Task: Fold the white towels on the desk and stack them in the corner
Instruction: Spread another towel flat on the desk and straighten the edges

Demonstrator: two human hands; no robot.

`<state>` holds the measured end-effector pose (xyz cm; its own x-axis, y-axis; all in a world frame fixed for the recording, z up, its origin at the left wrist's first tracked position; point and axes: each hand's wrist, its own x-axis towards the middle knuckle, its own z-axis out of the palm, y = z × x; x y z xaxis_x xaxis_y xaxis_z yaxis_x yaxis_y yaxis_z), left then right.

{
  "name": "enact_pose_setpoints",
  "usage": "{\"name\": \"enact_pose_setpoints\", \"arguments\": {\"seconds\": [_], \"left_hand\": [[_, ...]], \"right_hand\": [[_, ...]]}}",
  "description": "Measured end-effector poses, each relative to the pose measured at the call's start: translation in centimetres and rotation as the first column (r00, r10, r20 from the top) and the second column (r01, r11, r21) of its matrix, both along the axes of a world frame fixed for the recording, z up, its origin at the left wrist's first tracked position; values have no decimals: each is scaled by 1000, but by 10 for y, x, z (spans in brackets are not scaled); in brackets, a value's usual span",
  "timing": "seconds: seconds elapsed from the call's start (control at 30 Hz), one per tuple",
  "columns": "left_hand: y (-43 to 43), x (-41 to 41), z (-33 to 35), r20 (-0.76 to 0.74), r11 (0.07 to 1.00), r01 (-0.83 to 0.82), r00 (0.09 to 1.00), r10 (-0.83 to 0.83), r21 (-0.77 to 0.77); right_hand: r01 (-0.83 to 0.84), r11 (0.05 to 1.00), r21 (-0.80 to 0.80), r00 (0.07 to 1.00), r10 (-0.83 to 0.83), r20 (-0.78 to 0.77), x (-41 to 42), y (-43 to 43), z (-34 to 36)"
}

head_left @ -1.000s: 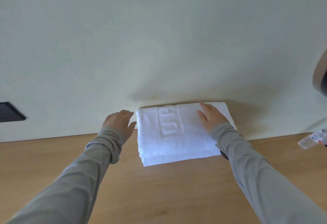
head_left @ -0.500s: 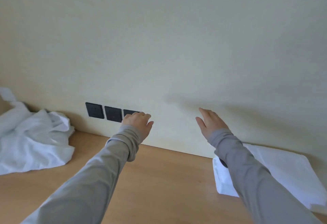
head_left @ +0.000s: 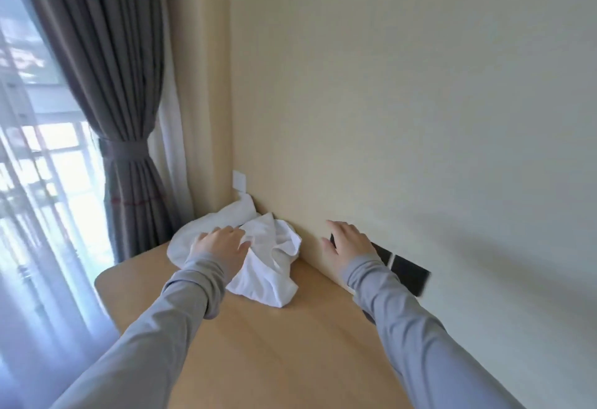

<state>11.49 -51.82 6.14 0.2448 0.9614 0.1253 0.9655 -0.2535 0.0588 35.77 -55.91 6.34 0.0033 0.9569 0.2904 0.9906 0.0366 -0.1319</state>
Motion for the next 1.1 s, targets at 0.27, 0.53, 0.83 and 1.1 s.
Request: {"name": "enact_pose_setpoints", "arguments": {"seconds": [0.27, 0.53, 0.83, 1.1], "left_hand": [[7, -107, 0, 51, 978, -205, 978, 202, 50], [81, -178, -17, 116, 974, -225, 967, 225, -13], [193, -226, -89, 60, 995, 38, 998, -32, -96], [277, -224, -136, 164, 976, 125, 982, -95, -180]], "right_hand": [[-182, 983, -26, 980, 179, -86, -94, 60, -19], [-134, 986, -103, 983, 118, -143, -160, 139, -47], [71, 953, -294, 991, -101, -88, -237, 201, -133], [309, 853, -422, 909, -395, -133, -219, 229, -170]]}}
